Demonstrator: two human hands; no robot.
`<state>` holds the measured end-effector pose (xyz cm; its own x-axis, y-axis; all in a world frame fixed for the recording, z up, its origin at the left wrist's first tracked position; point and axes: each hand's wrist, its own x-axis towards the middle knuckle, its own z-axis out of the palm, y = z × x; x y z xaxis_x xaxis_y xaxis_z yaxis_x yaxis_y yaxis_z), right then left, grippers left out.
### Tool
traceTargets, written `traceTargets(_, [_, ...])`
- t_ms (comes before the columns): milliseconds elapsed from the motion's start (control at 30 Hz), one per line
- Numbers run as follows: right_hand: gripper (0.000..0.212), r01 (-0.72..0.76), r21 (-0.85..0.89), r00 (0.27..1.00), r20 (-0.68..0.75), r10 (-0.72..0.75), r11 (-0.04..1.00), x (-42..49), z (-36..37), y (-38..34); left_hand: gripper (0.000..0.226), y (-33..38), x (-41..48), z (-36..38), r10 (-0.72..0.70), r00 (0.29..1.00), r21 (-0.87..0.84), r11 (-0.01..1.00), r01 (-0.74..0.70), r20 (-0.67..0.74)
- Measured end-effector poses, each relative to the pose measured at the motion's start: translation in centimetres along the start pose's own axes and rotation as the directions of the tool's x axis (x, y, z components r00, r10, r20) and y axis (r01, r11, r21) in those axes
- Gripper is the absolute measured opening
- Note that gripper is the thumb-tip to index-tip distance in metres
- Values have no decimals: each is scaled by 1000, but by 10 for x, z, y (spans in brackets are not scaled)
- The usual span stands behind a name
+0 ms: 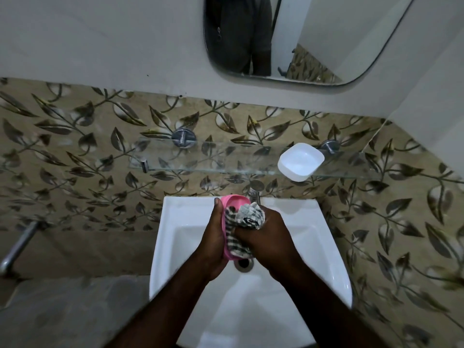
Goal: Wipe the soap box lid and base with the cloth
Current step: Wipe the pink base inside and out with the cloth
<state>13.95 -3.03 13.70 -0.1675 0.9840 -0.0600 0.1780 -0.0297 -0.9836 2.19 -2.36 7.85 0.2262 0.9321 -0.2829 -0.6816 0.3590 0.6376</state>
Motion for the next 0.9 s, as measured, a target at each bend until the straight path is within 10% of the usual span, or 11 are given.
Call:
traceTargets(267, [21, -36, 205, 990, -125, 62, 978, 19, 0, -15, 59, 5, 3, 12, 74, 997, 127, 990, -69, -35])
traceTargets(433, [23, -105, 104, 992, 74, 98, 989, -6, 12, -3, 59, 21, 1, -2, 35, 999, 189, 982, -28, -34])
traceTargets(633, [25, -53, 285, 983, -151, 100, 957, 20, 17, -14, 49, 15, -5, 11, 74, 995, 90, 994, -67, -73])
traceTargets(900, [21, -96, 147, 985, 157, 72, 984, 3, 9, -15, 61, 35, -12, 4, 36, 999, 84, 996, -33, -36])
